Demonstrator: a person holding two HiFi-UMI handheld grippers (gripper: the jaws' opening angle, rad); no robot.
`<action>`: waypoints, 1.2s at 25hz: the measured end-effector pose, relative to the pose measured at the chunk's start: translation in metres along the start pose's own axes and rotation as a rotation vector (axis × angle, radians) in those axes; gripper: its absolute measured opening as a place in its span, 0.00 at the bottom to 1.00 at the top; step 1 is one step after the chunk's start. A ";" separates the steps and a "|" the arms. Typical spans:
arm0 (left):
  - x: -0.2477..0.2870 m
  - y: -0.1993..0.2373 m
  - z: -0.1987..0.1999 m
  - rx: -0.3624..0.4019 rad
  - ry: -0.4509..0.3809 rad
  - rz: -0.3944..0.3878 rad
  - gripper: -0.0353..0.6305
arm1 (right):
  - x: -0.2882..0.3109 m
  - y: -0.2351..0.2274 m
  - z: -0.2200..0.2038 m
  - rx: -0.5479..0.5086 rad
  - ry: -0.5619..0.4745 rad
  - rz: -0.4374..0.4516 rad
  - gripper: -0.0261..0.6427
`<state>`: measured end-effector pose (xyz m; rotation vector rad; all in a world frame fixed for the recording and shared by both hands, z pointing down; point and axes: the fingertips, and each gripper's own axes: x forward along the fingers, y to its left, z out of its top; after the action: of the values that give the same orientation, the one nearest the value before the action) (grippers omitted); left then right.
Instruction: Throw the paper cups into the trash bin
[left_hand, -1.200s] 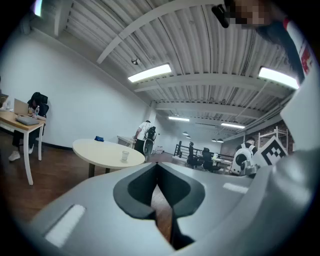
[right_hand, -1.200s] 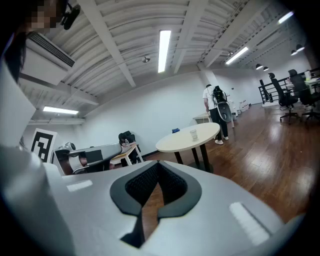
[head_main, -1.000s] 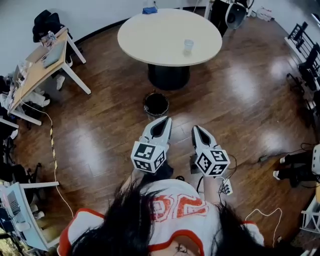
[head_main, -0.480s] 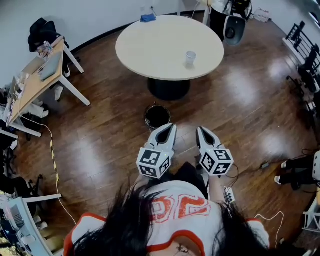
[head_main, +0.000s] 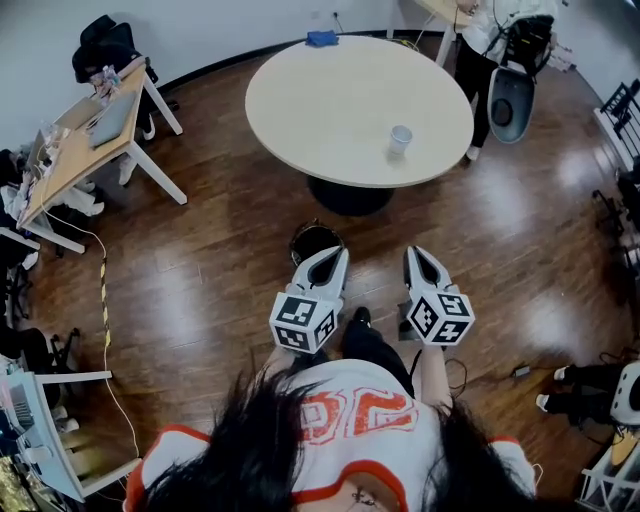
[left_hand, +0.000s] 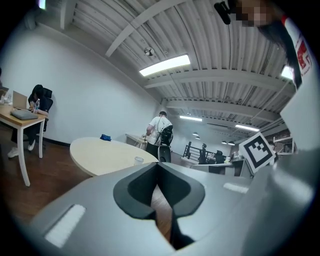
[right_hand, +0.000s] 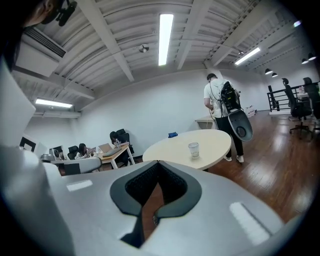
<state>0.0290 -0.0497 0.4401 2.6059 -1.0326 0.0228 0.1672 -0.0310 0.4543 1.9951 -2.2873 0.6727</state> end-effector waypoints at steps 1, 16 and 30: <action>0.010 0.000 0.001 0.003 0.002 0.004 0.05 | 0.007 -0.005 0.005 -0.004 0.001 0.007 0.04; 0.102 0.024 0.018 -0.037 -0.009 0.122 0.05 | 0.104 -0.064 0.035 -0.054 0.058 0.145 0.04; 0.103 0.063 0.021 -0.041 0.008 0.248 0.05 | 0.251 -0.119 0.032 -0.268 0.214 0.179 0.08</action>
<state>0.0605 -0.1679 0.4531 2.4243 -1.3323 0.0703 0.2439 -0.2866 0.5362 1.5398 -2.3016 0.5258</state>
